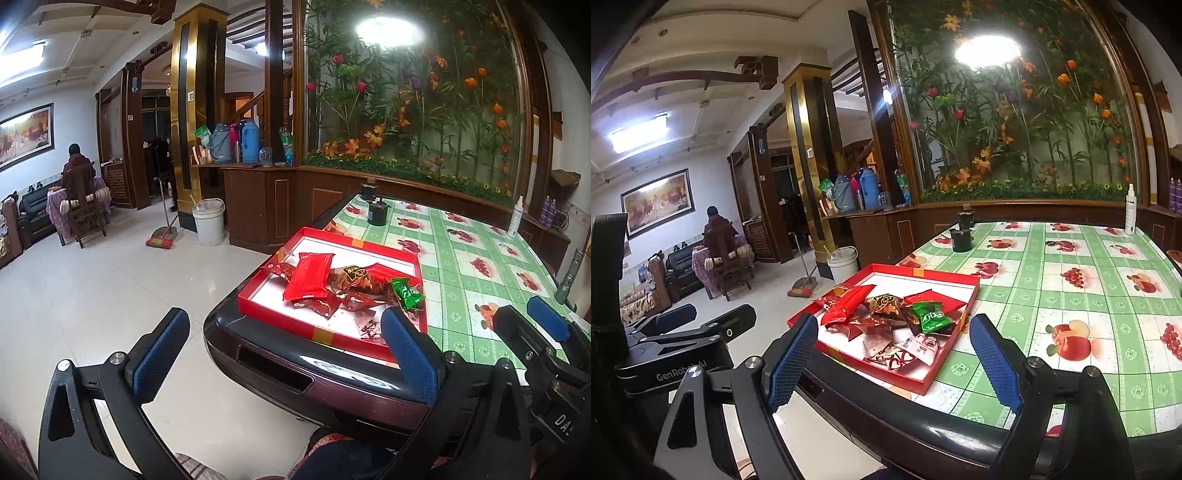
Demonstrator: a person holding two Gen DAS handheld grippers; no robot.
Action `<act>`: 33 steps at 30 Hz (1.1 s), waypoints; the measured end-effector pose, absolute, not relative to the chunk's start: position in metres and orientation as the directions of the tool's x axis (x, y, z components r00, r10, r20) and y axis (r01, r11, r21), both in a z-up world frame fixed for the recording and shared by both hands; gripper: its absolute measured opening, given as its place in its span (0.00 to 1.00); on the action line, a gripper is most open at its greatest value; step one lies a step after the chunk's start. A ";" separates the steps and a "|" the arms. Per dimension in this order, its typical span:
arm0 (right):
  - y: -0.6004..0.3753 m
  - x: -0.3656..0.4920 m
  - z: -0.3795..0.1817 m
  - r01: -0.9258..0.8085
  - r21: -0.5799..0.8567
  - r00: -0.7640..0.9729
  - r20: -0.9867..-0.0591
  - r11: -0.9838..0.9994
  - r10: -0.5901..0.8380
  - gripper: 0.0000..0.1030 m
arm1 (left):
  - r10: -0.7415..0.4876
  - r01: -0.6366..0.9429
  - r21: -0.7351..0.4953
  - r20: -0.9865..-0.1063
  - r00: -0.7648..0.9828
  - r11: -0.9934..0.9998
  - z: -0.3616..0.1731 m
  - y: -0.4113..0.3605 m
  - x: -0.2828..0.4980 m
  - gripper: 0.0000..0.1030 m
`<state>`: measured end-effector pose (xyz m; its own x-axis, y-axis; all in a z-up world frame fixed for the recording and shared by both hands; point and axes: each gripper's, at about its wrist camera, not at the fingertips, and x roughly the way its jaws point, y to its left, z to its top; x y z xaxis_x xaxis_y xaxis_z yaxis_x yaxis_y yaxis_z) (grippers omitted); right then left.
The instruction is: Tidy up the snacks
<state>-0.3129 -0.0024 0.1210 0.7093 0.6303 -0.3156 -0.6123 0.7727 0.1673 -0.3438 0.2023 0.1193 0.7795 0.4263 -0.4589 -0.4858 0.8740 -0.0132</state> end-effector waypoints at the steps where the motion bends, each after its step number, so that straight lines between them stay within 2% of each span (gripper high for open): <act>1: -0.003 -0.313 0.121 -0.613 0.166 0.710 -0.315 0.773 0.630 0.83 | 0.427 -0.485 -0.012 -0.458 0.780 0.874 0.119 0.202 -0.344 1.00; 9: -0.002 -0.310 0.117 -0.617 0.165 0.702 -0.326 0.769 0.633 0.83 | 0.429 -0.462 0.063 -0.500 0.753 0.884 0.110 0.187 -0.329 1.00; 14: -0.004 -0.307 0.114 -0.610 0.171 0.707 -0.325 0.774 0.628 0.83 | 0.472 -0.482 0.122 -0.508 0.720 0.867 0.108 0.179 -0.324 1.00; 33: -0.008 -0.303 0.113 -0.599 0.186 0.710 -0.326 0.779 0.624 0.83 | 0.460 -0.474 0.106 -0.496 0.736 0.874 0.112 0.176 -0.330 1.00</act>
<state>-0.3034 -0.0080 0.1127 0.7101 0.6238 -0.3264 -0.5990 0.7790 0.1857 -0.3296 0.1764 0.1123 0.7364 0.4596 -0.4964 -0.4741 0.8741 0.1059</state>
